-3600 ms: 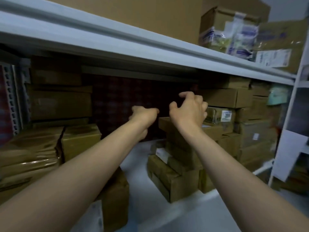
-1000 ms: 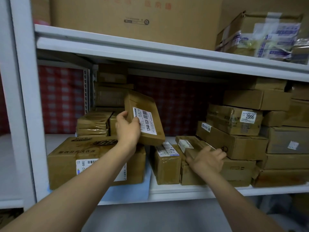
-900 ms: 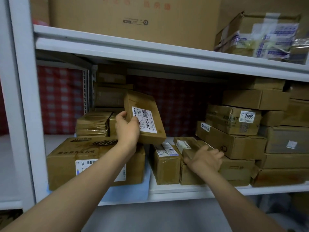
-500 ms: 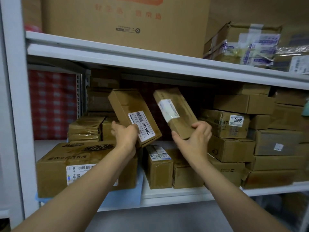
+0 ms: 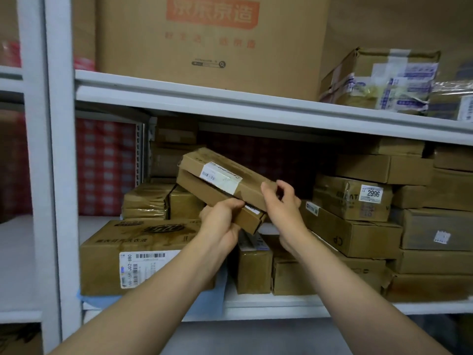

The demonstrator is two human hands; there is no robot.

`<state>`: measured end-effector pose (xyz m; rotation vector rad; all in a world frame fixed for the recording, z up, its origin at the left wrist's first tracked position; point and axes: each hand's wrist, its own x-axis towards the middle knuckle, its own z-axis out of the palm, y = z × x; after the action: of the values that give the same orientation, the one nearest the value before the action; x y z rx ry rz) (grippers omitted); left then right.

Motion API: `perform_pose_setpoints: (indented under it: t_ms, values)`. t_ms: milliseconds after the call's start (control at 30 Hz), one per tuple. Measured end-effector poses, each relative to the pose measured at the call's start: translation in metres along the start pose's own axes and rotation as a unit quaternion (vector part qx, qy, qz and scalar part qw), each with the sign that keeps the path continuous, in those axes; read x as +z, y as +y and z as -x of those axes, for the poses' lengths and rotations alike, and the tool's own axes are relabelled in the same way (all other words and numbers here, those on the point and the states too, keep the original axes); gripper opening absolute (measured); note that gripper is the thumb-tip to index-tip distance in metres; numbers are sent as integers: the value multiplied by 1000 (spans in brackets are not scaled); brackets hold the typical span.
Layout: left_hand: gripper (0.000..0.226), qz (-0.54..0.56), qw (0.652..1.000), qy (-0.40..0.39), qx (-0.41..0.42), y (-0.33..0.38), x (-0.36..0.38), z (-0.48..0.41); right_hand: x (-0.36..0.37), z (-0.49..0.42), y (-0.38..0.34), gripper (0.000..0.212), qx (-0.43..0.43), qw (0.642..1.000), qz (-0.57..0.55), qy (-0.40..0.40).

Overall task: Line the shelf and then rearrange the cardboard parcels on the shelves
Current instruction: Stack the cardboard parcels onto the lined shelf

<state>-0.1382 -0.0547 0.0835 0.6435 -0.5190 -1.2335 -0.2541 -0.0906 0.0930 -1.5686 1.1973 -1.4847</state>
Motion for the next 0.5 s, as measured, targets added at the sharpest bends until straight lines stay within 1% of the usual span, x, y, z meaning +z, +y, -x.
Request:
perform_pose_setpoints:
  t_ms: [33, 67, 100, 167, 200, 267, 300, 333, 367, 433, 467, 500]
  values:
    - [59, -9, 1000, 5, 12, 1, 0, 2, 2, -1, -2, 52, 49, 995, -83, -20]
    - [61, -24, 999, 4, 29, 3, -2, 4, 4, -2, -5, 45, 83, 984, -151, -43]
    - [63, -39, 998, 1, 45, 7, -3, 7, 4, -4, -7, 38, 95, 975, -192, -56]
    - [64, -56, 995, 5, 81, 19, -7, 18, 5, -6, -12, 30, 104, 967, -224, -58]
    - [69, -72, 990, 29, 118, 27, -11, 23, 7, -5, -13, 29, 120, 963, -235, -58]
    - [91, -123, 961, 101, 224, 45, -22, 28, 14, -4, -12, 29, 147, 957, -239, -72]
    - [94, -155, 940, 133, 272, 55, -30, 29, 20, -2, -11, 29, 155, 954, -241, -84]
    - [88, -192, 919, 161, 305, 63, -38, 32, 28, 0, -11, 30, 162, 951, -243, -97]
    - [77, -231, 900, 187, 320, 68, -47, 31, 37, 3, -11, 30, 164, 952, -236, -108]
    - [54, -284, 868, 241, 329, 74, -68, 27, 55, 11, -15, 31, 174, 947, -238, -131]
    - [49, -298, 855, 266, 330, 76, -77, 25, 66, 14, -18, 35, 171, 945, -240, -141]
    - [46, -314, 841, 293, 329, 78, -86, 23, 75, 18, -22, 45, 167, 949, -221, -153]
